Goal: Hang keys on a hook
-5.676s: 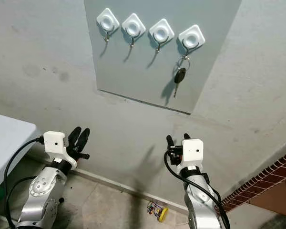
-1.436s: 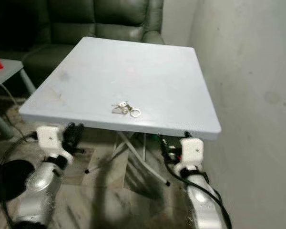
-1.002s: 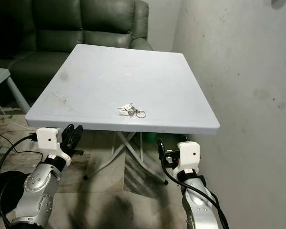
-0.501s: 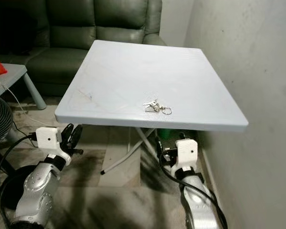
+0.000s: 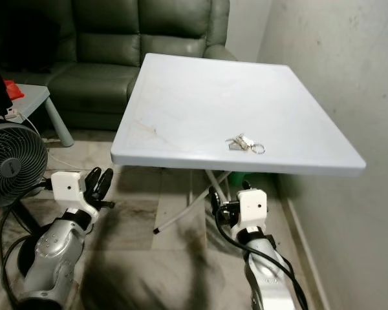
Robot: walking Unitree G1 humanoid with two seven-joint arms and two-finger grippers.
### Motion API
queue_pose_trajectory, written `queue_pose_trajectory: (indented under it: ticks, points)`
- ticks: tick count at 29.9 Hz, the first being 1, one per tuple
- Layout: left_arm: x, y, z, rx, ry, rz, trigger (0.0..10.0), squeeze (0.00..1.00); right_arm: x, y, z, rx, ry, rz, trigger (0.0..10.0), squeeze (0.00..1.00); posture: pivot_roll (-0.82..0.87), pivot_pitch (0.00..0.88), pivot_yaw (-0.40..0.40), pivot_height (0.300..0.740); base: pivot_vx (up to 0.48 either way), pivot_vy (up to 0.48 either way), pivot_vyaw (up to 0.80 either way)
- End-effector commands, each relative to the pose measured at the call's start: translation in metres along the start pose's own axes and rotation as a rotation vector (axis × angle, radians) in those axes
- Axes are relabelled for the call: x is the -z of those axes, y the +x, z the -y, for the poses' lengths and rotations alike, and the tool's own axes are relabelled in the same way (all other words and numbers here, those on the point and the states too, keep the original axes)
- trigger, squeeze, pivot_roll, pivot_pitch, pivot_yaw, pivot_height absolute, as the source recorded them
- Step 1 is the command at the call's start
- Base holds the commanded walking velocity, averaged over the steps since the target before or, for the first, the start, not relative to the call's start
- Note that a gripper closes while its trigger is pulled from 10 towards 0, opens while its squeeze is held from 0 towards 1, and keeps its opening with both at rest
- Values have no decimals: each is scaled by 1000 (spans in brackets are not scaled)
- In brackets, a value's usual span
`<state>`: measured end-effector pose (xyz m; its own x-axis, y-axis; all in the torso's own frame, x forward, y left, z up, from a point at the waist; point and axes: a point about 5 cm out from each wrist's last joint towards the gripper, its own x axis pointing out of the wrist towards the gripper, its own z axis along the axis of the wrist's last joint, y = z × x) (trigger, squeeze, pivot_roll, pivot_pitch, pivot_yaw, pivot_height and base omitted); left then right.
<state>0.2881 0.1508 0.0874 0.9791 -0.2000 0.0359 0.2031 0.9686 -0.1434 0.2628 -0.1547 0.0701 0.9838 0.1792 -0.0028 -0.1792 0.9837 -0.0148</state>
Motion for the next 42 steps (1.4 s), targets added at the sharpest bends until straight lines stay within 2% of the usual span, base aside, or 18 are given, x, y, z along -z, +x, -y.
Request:
queue_pose_trajectory:
  ticks: [1, 16, 42]
  points:
    - [-3, 1, -1, 4, 21, 0, 10000, 0, -4, 2, 3, 5, -8, 10, 10000, 0, -40, 4, -57, 740, 0, 0, 0]
    - [-2, 2, -3, 3, 28, -17, 10000, 0, -4, 3, 1, -6, -9, 8, 10000, 0, -37, 8, -55, 740, 0, 0, 0]
    - [-5, 7, -3, 10, 59, -20, 10000, 0, -3, 5, -4, -15, -2, 8, 10000, 0, -41, 12, -40, 740, 325, 0, 0]
